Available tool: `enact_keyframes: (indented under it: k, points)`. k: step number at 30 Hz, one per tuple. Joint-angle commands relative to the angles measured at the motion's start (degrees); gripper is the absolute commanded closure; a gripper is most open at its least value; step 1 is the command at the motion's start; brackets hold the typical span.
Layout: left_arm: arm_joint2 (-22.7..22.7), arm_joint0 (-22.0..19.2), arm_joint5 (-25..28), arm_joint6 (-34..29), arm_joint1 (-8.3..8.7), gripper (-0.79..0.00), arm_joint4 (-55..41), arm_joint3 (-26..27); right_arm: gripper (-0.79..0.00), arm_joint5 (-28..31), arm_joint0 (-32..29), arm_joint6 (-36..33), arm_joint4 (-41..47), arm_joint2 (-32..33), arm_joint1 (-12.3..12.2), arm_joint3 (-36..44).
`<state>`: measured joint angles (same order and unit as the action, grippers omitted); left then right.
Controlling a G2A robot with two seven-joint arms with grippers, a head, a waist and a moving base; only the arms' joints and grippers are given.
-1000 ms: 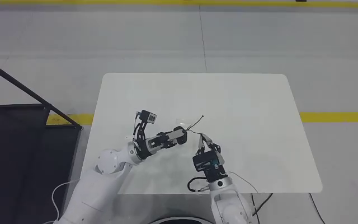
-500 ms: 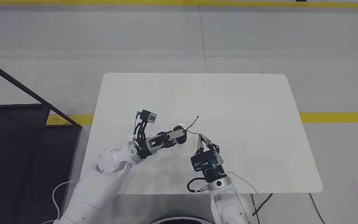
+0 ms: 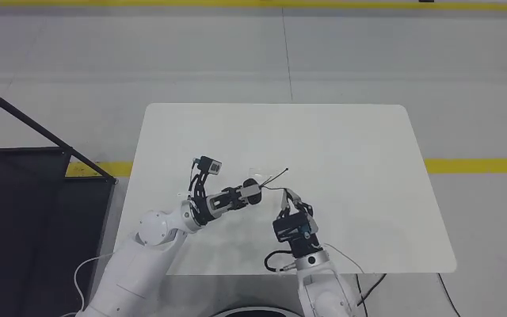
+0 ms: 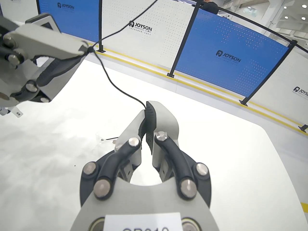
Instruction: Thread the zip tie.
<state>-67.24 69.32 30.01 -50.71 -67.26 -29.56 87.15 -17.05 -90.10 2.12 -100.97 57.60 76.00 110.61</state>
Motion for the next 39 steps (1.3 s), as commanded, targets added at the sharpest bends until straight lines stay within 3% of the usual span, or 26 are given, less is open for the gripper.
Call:
enact_keyframes:
  k: [1, 20, 39]
  points:
    - [0.0, 0.1, -0.1, -0.2, 0.01, 0.000, 0.1, -0.1, 0.000, -0.4, -0.1, 0.4, 1.1, 0.5, 0.1, 0.6]
    - [1.7, -0.2, -0.8, -2.3, -0.11, 0.000, 1.7, -1.8, 0.000, -2.0, -0.6, 0.7, 5.8, 3.9, 0.8, 5.8]
    - [3.3, -0.6, -0.1, -3.9, -0.34, 0.000, 1.4, -3.9, 0.000, -1.4, -1.6, 4.0, 16.0, 6.8, 1.6, 8.4]
